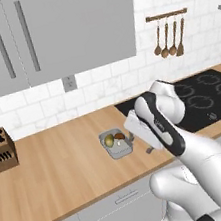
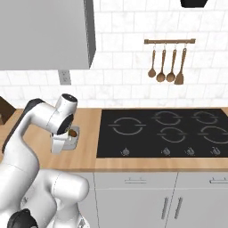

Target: Take the meat container that has the chicken drumstick and place it on the second highest rack of the freezer. Then take the vegetable container that has the mushroom and cucumber and place it on the highest rack of the freezer.

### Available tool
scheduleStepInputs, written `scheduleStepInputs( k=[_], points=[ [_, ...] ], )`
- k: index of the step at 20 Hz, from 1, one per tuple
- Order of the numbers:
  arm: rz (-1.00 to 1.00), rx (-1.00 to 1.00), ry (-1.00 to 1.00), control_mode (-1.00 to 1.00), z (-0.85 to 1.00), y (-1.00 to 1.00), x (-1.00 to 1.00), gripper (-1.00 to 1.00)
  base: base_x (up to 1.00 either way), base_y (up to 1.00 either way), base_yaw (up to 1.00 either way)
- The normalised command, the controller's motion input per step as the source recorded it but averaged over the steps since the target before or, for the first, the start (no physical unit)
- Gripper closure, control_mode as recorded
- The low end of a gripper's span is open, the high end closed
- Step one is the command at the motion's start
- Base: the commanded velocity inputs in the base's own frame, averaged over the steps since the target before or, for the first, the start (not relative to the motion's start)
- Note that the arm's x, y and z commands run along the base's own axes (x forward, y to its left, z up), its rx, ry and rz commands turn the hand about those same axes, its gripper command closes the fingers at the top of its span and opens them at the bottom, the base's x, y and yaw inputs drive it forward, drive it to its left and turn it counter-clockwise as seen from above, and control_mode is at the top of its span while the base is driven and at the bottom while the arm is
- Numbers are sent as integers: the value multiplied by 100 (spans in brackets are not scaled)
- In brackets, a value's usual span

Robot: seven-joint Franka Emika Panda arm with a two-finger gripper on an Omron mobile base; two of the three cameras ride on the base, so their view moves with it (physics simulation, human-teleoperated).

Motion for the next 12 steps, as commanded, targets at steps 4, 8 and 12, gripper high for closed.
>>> scheduleStepInputs(
  k=[4, 8, 12],
  points=[
    [-7, 2, 7, -100, -24, -1, 25, -100, 0, 0, 0],
    [-5, 0, 8, -100, -29, 0, 35, -100, 0, 0, 0],
    [-3, 0, 8, -100, -38, 0, 15, -100, 0, 0, 0]
  ],
)
